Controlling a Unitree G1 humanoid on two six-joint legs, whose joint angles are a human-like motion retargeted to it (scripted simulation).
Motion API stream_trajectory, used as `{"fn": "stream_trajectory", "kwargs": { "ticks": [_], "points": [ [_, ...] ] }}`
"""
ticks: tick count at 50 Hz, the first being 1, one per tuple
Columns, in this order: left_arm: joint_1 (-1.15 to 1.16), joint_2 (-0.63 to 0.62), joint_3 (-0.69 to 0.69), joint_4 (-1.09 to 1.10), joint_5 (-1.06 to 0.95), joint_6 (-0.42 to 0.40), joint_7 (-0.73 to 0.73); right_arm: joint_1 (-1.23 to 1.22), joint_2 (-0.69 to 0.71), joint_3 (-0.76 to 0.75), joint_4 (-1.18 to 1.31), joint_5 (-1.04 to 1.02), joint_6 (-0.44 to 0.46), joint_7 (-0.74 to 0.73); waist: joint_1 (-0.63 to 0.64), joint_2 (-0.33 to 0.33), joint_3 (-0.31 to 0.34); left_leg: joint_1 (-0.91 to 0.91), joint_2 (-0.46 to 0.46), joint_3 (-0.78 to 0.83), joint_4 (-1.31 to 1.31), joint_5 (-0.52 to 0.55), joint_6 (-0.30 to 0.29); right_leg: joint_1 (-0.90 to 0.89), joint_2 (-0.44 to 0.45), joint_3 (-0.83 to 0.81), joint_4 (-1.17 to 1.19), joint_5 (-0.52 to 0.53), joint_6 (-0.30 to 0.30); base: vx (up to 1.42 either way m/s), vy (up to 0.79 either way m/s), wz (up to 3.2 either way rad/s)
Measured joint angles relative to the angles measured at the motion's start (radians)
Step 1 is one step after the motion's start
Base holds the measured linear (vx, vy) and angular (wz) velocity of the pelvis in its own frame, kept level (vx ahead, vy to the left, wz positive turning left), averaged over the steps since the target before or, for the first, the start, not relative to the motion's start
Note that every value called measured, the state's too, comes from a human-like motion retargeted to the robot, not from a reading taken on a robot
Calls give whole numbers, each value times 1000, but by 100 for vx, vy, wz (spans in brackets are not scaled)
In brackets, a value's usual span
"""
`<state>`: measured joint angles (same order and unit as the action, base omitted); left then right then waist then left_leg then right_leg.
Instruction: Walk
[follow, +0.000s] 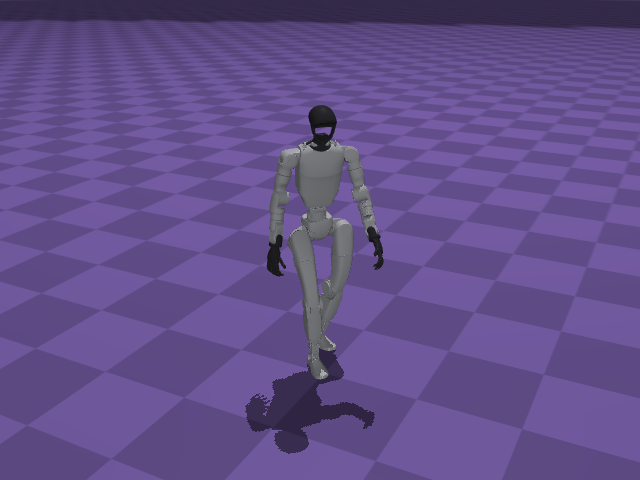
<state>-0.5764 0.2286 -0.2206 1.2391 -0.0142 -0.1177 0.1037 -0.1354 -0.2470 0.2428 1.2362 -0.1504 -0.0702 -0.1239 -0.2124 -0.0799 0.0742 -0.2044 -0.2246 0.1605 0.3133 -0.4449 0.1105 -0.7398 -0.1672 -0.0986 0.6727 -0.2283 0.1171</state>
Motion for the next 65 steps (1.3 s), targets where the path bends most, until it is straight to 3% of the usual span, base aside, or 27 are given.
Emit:
{"fn": "stream_trajectory", "kwargs": {
  "ticks": [5, 10, 12, 17, 20, 22, 25, 31, 35, 39, 42, 45, 47, 52, 56, 58, 61, 65],
  "points": [
    [56, -28, 25, 51, 6, 13, -22, -7, 2, -49, 19, 33, -6, -12, 19, 38, -25, -5, 33, -29, 120, -110, 13, 25, 45, -13, -15, 22, -25, 38, -5, 14],
    [150, -54, 64, 133, 17, 29, -44, -23, -3, -105, 28, 58, -24, -45, 32, 98, -22, -38, 117, -20, 364, -187, -24, 94, 93, -46, 23, -70, -87, 39, -7, 17],
    [186, -58, 78, 163, 23, 33, -55, -30, -9, -116, 26, 63, -30, -57, 44, 129, -14, -72, 181, -7, 526, -181, -51, 133, 127, -64, 24, -99, -110, 37, -8, 8],
    [252, -51, 95, 184, 44, 39, -66, -50, -28, -120, -1, 53, -33, -70, 100, 203, 9, -215, 405, 38, 971, -135, -42, 237, 225, -113, -5, -159, -163, 35, -9, 2],
    [265, -45, 106, 157, 44, 44, -57, -79, -44, -127, -21, 42, -25, -69, 154, 247, 25, -315, 516, 14, 1072, -162, -19, 361, 309, -122, -166, -128, -177, 36, -9, -17],
    [285, -50, 113, 141, 34, 38, -47, -82, -43, -123, -35, 40, -25, -70, 184, 253, 29, -364, 545, 11, 1046, -193, -9, 395, 320, -116, -161, -151, -178, 36, -6, -18],
    [302, -57, 121, 111, 13, 30, -38, -100, -44, -122, -54, 49, -28, -63, 220, 244, 38, -421, 533, 0, 898, -201, -25, 477, 316, -92, -218, -171, -179, 37, -5, -11],
    [323, -70, 118, 98, 0, 32, -48, -130, -34, -99, -76, 65, -29, -24, 229, 188, 30, -461, 393, -51, 407, -28, -104, 577, 240, -66, -266, -216, -175, 33, -1, 3],
    [342, -77, 111, 105, 7, 41, -64, -127, -25, -73, -81, 57, -26, 1, 227, 177, 14, -490, 357, -97, 313, 59, -133, 572, 214, -44, -168, -280, -181, 29, 9, -13],
    [346, -75, 100, 118, 8, 55, -92, -109, -20, -60, -59, 52, -16, 21, 211, 137, -10, -473, 308, -74, 328, 138, -115, 549, 146, -15, -38, -354, -176, 36, 17, -11],
    [342, -68, 88, 117, 8, 63, -116, -87, -19, -61, -29, 49, -4, 38, 195, 97, -24, -451, 268, -28, 358, 137, -80, 522, 66, -21, 79, -374, -159, 38, 21, -13],
    [332, -58, 71, 102, 10, 66, -135, -62, -22, -70, 1, 51, 10, 60, 164, 55, -35, -412, 206, 19, 352, 104, -46, 483, -25, -1, 219, -320, -119, 37, 23, 11],
    [309, -39, 62, 85, 10, 70, -150, -61, -27, -78, 17, 57, 19, 84, 128, -22, -28, -294, 94, 71, 178, 152, -20, 444, -165, 21, 347, -261, -88, 36, 23, 22],
    [274, -2, 35, 40, 18, 64, -146, -30, -43, -89, 15, 74, 27, 105, 61, -57, -24, -202, 15, 116, 122, 112, 9, 316, -365, -1, 614, -115, -120, 33, 20, -1],
    [214, 38, 28, 24, 15, 63, -130, -32, -53, -94, -8, 94, 22, 109, 18, -70, 1, -37, -51, 115, -114, 172, 12, 209, -445, -6, 673, -122, -142, 32, 16, -21],
    [195, 52, 27, 18, 8, 61, -117, -23, -51, -90, -25, 99, 15, 106, -5, -68, 6, 0, -59, 115, -147, 166, 8, 171, -456, -33, 645, -152, -141, 30, 8, -13],
    [161, 65, 36, 18, -10, 57, -107, -19, -48, -82, -43, 110, 12, 107, -14, -34, 16, 67, -34, 115, -250, 181, -5, 129, -405, -97, 515, -159, -123, 29, 6, -39],
    [140, 64, 38, 14, -30, 46, -106, -3, -44, -71, -50, 121, 15, 122, -4, 17, 5, 101, 16, 129, -338, 189, -22, 92, -296, -170, 263, -80, -70, 25, 3, -37]
  ]
}}
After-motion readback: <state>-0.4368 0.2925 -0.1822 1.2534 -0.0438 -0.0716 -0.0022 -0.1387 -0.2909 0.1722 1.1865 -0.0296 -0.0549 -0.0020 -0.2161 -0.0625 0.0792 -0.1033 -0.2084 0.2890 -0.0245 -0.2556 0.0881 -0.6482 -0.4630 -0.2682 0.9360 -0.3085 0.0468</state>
